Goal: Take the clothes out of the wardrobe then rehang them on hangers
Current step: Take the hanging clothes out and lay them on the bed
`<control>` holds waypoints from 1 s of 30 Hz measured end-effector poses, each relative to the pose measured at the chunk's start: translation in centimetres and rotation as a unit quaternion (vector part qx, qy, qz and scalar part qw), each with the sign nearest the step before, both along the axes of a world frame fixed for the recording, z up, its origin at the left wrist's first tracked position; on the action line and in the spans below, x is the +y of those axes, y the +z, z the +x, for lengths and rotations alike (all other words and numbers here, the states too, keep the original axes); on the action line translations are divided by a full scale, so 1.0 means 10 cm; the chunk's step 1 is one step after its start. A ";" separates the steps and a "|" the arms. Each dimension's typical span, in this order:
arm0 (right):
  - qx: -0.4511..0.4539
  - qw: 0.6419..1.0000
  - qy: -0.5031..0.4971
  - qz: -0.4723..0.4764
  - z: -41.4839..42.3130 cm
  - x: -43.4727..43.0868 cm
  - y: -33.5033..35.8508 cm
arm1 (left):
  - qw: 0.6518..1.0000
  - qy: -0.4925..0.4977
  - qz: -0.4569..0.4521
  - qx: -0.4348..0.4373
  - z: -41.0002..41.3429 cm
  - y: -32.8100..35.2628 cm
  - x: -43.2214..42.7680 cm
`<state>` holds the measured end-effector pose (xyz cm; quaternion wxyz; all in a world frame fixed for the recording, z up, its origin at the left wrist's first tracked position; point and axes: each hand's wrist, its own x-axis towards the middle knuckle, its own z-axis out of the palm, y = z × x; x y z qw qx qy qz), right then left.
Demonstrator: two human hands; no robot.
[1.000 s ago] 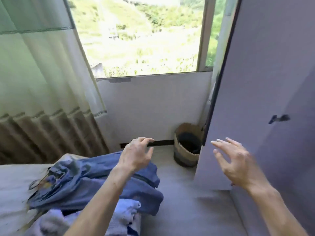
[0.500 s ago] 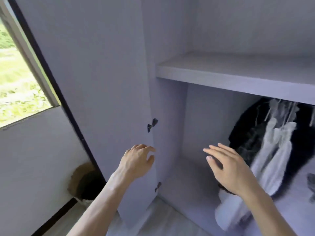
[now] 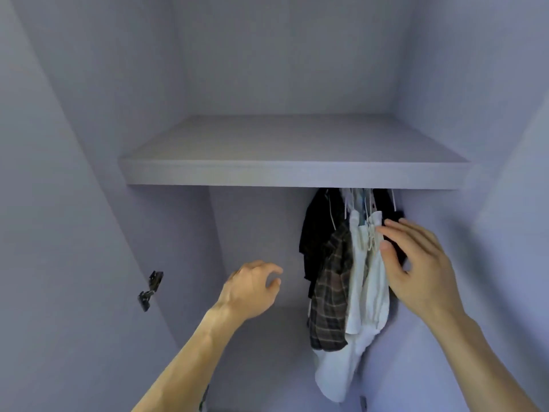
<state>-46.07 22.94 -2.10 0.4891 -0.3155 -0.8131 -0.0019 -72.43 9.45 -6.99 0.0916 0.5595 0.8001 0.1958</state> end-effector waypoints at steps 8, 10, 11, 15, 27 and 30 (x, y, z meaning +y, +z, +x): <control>0.052 0.991 -0.082 0.094 -0.36 1.29 0.40 | 0.996 -0.043 -0.056 -0.048 0.24 -0.15 1.17; 0.046 0.983 -0.121 0.127 -0.45 1.57 0.36 | 0.994 -0.051 -0.077 -0.057 0.30 -0.22 1.45; 0.044 0.979 -0.138 0.144 -0.49 1.68 0.30 | 0.993 -0.052 -0.086 -0.063 0.34 -0.27 1.59; 0.071 0.953 -0.189 0.224 -0.66 1.98 0.08 | 0.990 -0.027 -0.094 -0.105 0.50 -0.49 2.09; 0.101 0.934 -0.202 0.277 -0.74 2.20 -0.03 | 0.964 0.110 0.054 -0.235 0.91 -0.76 2.82; 0.102 0.935 -0.202 0.274 -0.74 2.20 -0.03 | 0.959 0.167 0.053 -0.221 0.85 -0.71 2.81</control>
